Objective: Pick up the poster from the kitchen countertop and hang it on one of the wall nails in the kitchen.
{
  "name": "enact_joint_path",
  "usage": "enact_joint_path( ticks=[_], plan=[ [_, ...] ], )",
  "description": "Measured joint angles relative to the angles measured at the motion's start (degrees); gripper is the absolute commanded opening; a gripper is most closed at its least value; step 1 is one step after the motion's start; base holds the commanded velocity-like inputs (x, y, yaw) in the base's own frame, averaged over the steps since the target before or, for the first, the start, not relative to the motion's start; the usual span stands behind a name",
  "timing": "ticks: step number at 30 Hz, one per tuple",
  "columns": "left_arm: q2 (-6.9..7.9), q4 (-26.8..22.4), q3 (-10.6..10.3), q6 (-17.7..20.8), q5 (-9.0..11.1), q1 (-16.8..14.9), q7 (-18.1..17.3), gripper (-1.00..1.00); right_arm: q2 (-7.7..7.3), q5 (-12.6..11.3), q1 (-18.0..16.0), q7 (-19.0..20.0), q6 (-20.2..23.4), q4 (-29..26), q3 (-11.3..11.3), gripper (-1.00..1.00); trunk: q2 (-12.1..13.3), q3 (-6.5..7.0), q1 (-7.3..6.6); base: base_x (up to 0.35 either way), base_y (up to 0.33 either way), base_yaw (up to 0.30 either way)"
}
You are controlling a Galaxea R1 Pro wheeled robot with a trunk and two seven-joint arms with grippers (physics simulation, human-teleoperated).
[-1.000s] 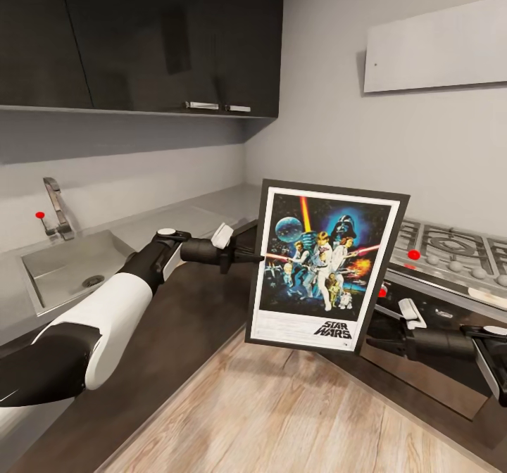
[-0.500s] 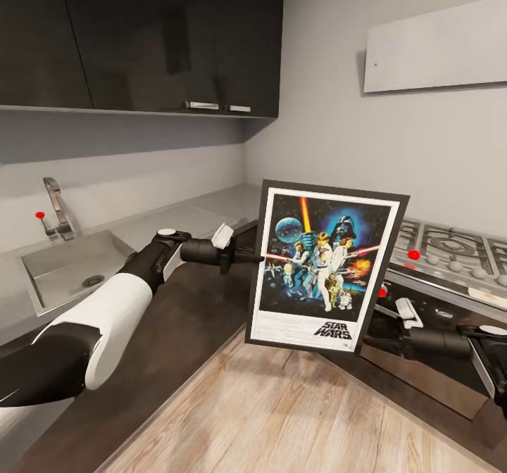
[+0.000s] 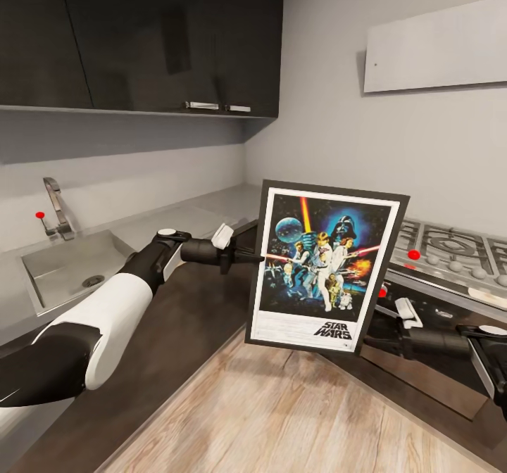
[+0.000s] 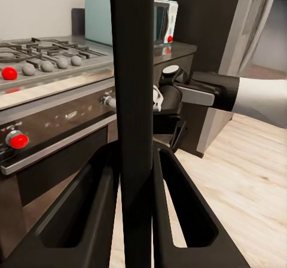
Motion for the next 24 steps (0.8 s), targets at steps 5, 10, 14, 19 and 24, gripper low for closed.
enact_joint_path(
  ticks=[5, 10, 14, 19, 24],
  plan=[
    [-0.02, 0.0, 0.0, 0.0, 0.0, 0.0, 0.0, -1.0, 0.43, 0.0, 0.0, 0.0, 0.0, 0.0, 0.1, 1.0, 0.0, 0.0, 0.0, 0.0, 0.0, 0.0],
    [-0.02, 0.0, 0.0, 0.0, 0.0, 0.0, 0.0, -1.0, 0.7, 0.0, 0.0, 0.0, 0.0, 0.0, 0.1, 1.0, 0.0, 0.0, 0.0, 0.0, 0.0, 0.0],
    [0.02, 0.0, 0.0, 0.0, 0.0, 0.0, 0.0, -1.0, 0.71, 0.0, 0.0, 0.0, -0.1, 0.0, 0.1, 1.0, 0.0, 0.0, 0.0, 0.0, 0.0, 0.0],
    [-0.02, 0.0, -0.1, -0.1, 0.1, 0.0, 0.0, -1.0, 0.71, 0.1, 0.0, -0.1, -0.8, 0.0, 0.1, -1.0, 0.0, 0.0, 0.0, 0.0, 0.0, 0.0],
    [0.04, 0.1, -0.2, -0.4, 0.5, 0.0, 0.0, -1.0, 0.67, 0.2, 0.0, -0.2, -3.4, 0.1, 0.1, -1.0, 0.0, 0.0, 0.0, 0.0, 0.0, 0.0]
  ],
)
